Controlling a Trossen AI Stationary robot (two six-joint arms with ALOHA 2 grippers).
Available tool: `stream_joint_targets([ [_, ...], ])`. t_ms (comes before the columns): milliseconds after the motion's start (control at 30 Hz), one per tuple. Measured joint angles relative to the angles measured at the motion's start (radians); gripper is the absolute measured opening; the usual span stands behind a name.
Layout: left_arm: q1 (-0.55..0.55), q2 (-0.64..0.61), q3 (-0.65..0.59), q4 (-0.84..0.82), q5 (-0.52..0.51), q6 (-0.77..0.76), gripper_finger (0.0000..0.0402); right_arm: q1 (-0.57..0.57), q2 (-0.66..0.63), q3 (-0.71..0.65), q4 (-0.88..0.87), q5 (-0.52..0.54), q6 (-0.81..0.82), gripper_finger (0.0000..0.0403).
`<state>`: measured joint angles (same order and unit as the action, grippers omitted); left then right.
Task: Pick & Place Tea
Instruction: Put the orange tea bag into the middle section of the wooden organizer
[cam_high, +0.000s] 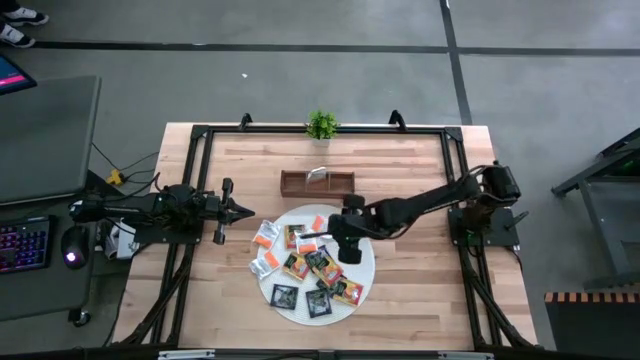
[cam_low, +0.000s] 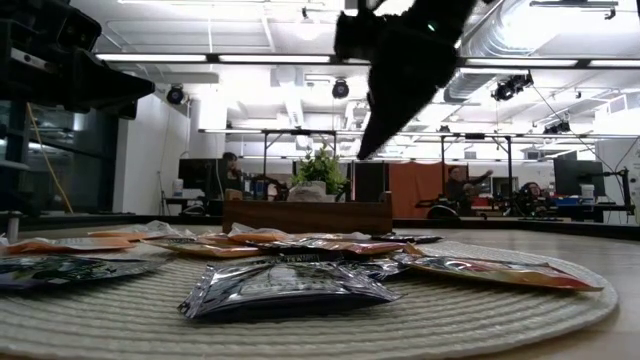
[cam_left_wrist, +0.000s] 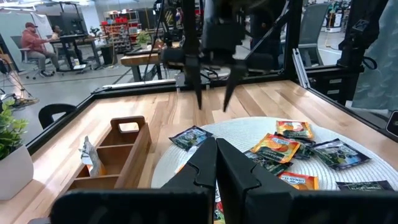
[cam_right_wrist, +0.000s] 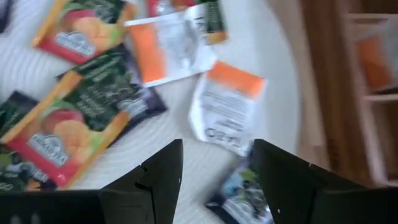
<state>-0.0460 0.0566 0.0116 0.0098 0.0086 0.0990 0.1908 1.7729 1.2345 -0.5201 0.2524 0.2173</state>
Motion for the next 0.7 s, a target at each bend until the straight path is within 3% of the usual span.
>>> stream_joint_targets([
  [167,0.000,0.000,0.000,0.000,0.000,0.000,0.0001,0.013,0.001,-0.066,0.088,-0.025,-0.044,0.0193],
  [467,0.000,0.000,0.000,0.000,0.000,0.000,0.0001,0.029,0.074,-0.069,0.163,-0.018,-0.235,0.0193],
  [700,0.000,0.000,0.000,0.000,0.000,0.000,0.0001,0.027,0.130,-0.051,0.199,0.066,-0.244,0.0193],
])
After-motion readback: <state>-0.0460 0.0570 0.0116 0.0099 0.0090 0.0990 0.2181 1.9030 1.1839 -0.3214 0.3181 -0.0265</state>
